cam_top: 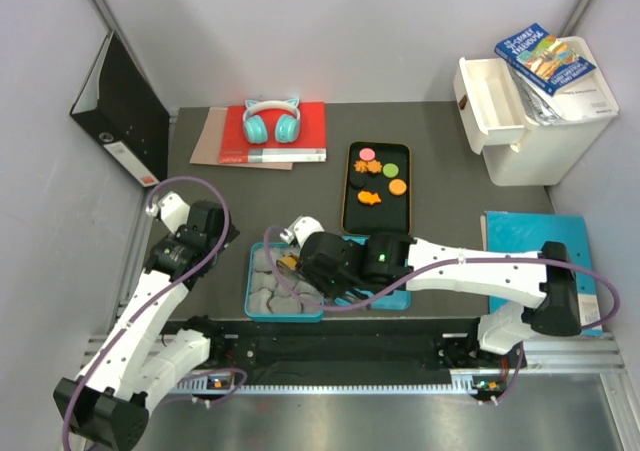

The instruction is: Pack the cookies

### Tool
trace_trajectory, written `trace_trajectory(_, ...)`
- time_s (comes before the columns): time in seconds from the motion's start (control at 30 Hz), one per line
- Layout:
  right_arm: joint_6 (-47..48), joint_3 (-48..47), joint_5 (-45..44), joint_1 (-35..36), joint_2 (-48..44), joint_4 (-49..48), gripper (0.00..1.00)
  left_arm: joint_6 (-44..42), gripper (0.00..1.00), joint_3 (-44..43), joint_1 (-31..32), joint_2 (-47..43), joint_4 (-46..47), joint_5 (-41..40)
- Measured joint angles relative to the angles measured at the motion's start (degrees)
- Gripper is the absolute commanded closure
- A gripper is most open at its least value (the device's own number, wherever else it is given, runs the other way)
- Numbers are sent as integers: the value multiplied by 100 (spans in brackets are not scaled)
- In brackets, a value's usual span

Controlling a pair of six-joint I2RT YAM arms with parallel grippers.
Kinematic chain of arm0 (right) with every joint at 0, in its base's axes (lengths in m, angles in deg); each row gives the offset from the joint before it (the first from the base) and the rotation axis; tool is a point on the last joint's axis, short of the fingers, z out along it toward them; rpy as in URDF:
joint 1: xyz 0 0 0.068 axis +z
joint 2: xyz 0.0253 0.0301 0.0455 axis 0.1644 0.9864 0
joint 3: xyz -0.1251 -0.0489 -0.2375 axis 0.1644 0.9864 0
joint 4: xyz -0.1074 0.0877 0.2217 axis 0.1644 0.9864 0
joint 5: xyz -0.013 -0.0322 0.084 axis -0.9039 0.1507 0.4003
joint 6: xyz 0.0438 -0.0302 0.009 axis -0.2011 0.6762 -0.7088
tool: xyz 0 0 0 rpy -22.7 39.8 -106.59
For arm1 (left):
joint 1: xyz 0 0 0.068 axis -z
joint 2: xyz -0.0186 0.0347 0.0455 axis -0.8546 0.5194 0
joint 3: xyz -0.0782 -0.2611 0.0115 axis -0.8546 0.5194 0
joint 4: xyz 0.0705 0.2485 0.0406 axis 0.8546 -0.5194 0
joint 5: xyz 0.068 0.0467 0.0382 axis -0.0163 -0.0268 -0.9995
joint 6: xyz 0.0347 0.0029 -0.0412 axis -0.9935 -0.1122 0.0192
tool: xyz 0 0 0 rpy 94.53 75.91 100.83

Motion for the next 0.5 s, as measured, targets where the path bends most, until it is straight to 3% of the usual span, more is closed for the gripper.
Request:
trace_trajectory(0.3, -2, -11, 127, 74, 374, -146, 59, -81, 2, 66, -15, 0, 11, 90)
trace_trajectory(0.5, 153, -636, 101, 74, 946, -236, 59, -83, 2, 76, -15, 0, 20, 173)
